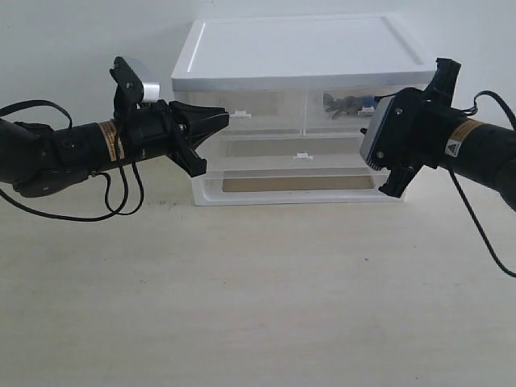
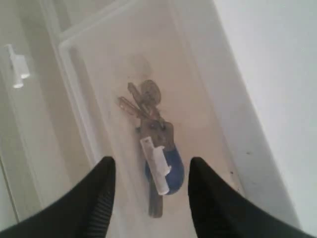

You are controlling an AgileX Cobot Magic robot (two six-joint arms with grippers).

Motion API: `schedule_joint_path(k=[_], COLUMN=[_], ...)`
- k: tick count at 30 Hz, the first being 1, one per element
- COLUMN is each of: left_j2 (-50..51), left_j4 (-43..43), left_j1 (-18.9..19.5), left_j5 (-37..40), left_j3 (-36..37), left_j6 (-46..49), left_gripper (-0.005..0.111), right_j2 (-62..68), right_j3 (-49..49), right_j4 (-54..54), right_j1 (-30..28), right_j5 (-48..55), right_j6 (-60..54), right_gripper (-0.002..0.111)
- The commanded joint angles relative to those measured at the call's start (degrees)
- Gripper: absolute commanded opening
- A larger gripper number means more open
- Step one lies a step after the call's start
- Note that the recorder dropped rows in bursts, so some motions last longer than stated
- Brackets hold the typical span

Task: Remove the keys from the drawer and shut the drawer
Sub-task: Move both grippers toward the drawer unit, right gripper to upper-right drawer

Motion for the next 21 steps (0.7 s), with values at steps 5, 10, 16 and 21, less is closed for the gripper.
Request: schedule_joint_path(k=[5, 10, 16, 21], left_j2=[0.08, 0.08, 0.08, 0.54], left_j4=[-5.01, -5.01, -5.11, -8.18], left_j1=[0.24, 0.24, 0.24, 0.24], left_j5=[2.43, 2.43, 2.56, 3.41], left_j3=[-0.94, -0.94, -0.94, -0.94], left_j6=[0.04, 0.15, 0.15, 1.15], left_gripper=[0.004, 0.004, 0.004, 0.004], right_j2=[2.68, 2.68, 2.44, 2.44], right_j3=[-3.67, -3.67, -3.56, -1.99], right_j4=[0.08, 0.25, -0.04, -6.29], right_j1=[-0.05, -0.05, -0.05, 0.94], right_j5=[2.36, 2.80, 10.84, 13.22], right_j6=[0.05, 0.05, -0.02, 3.11], right_gripper=[0.041, 0.000, 0.000, 0.000])
